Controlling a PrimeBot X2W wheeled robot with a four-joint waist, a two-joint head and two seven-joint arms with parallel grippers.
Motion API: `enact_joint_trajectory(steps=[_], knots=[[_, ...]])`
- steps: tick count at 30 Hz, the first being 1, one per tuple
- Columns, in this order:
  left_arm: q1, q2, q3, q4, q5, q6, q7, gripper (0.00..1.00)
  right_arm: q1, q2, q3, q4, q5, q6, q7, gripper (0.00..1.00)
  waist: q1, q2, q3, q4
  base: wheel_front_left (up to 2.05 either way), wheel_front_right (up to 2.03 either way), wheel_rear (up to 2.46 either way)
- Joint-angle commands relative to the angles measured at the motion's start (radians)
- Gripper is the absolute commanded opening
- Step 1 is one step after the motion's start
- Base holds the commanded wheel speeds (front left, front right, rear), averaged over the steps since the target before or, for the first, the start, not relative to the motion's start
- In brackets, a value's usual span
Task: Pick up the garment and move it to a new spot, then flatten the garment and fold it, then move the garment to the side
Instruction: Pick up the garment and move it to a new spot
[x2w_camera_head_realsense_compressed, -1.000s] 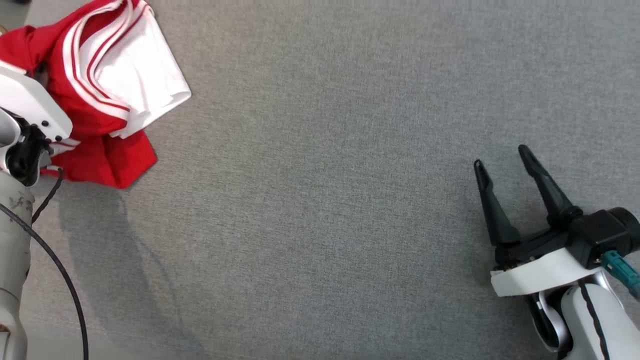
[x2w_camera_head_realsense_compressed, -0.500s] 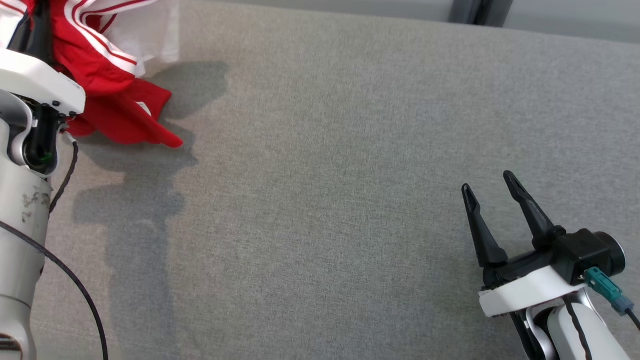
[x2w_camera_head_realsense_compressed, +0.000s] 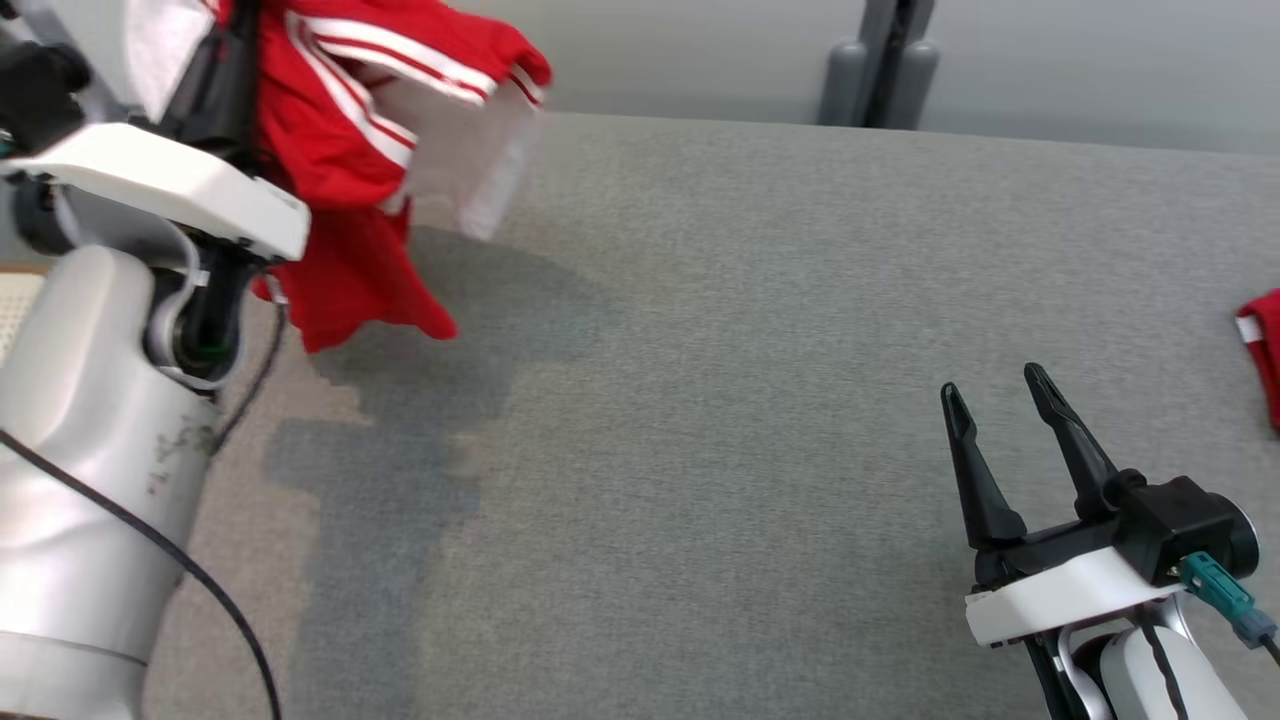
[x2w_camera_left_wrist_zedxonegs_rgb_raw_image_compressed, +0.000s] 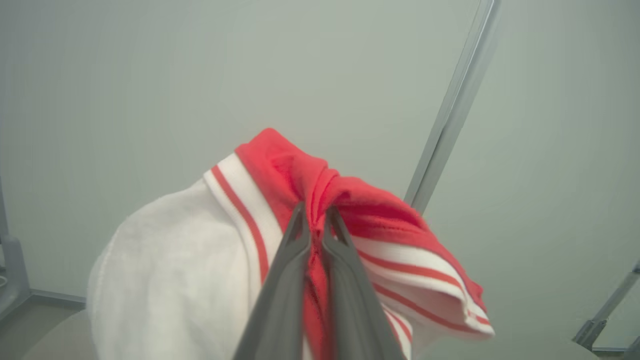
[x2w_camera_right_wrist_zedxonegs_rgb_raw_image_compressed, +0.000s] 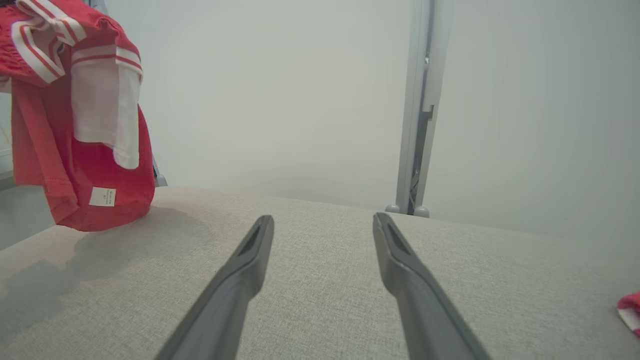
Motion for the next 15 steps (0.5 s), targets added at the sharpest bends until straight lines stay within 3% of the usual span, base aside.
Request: enact_joint_trajectory(steps=[1, 15], knots=[[0.02, -0.018, 0.001, -0.02, -0.026, -0.001, 0.009, 0.0, 0.009, -0.001, -0.004, -0.002, -0.004, 0.0, 0.0, 1.0, 0.0, 0.0, -0.014, -0.023, 0.0, 0.0, 0.0], [0.127, -0.13, -0.096, -0.228, -0.06, 0.042, 0.122, 0.0, -0.017, 0.02, -0.034, -0.026, -0.015, 0.0, 0.0, 1.0, 0.0, 0.0, 0.001, -0.17, 0.0, 0.0, 0.0]])
